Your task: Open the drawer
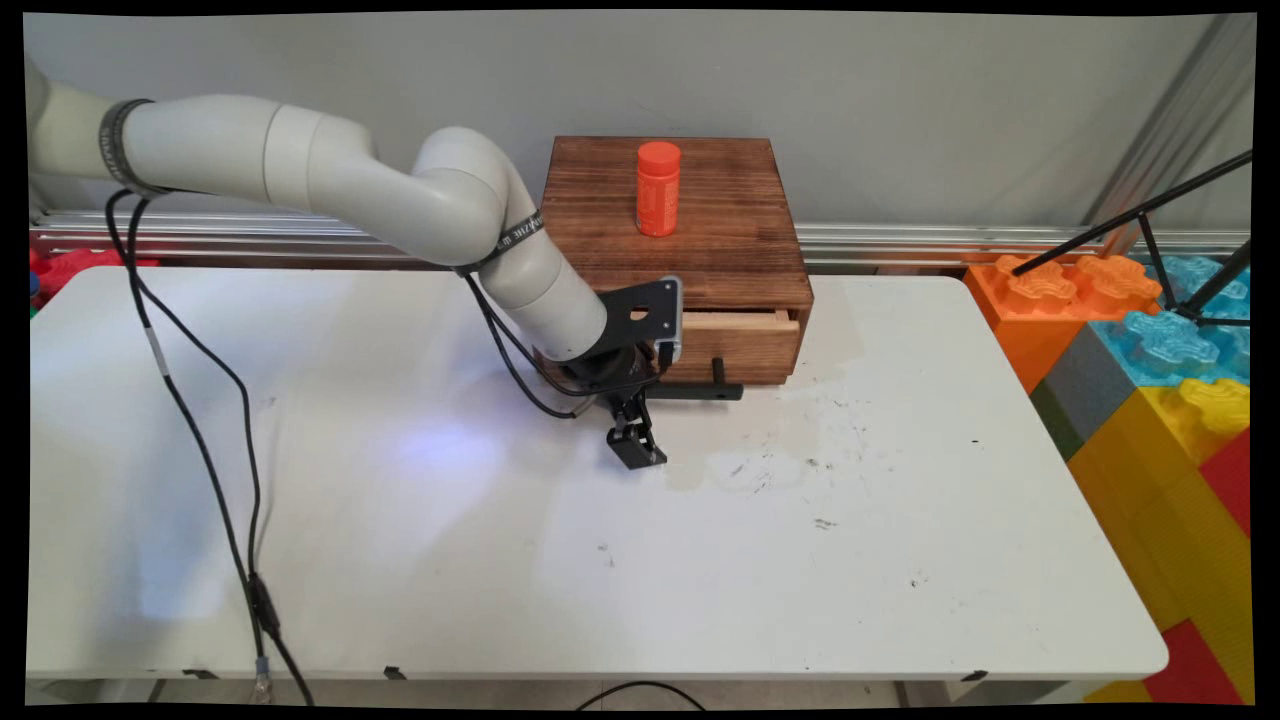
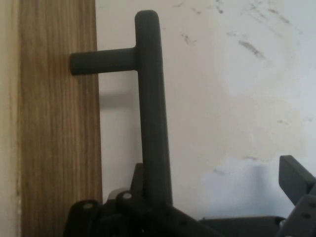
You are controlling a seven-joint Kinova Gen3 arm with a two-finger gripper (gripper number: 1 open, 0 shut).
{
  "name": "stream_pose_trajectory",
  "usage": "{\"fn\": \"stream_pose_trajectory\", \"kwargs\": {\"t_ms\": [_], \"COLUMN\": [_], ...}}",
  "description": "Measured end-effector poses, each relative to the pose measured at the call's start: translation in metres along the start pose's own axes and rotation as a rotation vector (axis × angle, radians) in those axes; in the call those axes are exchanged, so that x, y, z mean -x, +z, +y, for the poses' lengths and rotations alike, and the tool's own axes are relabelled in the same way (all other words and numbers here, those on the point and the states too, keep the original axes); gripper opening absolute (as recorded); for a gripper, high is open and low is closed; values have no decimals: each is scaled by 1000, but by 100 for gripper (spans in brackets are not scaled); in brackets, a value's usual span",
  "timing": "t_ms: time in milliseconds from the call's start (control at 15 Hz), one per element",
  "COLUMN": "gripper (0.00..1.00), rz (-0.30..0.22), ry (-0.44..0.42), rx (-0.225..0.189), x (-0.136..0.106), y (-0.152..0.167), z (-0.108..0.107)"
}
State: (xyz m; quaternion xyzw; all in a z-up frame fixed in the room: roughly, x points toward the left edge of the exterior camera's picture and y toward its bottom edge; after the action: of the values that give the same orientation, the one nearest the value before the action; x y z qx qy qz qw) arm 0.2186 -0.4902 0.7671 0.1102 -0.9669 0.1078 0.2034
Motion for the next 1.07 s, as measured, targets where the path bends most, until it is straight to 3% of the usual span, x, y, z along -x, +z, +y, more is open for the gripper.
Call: {"fn": "stream_pose_trajectory", "kwargs": {"t_ms": [1067], "gripper": [100], "rz": [-14], "ry": [17], "rx": [32], "x": [-14], "y": [-24], "z": [61]}}
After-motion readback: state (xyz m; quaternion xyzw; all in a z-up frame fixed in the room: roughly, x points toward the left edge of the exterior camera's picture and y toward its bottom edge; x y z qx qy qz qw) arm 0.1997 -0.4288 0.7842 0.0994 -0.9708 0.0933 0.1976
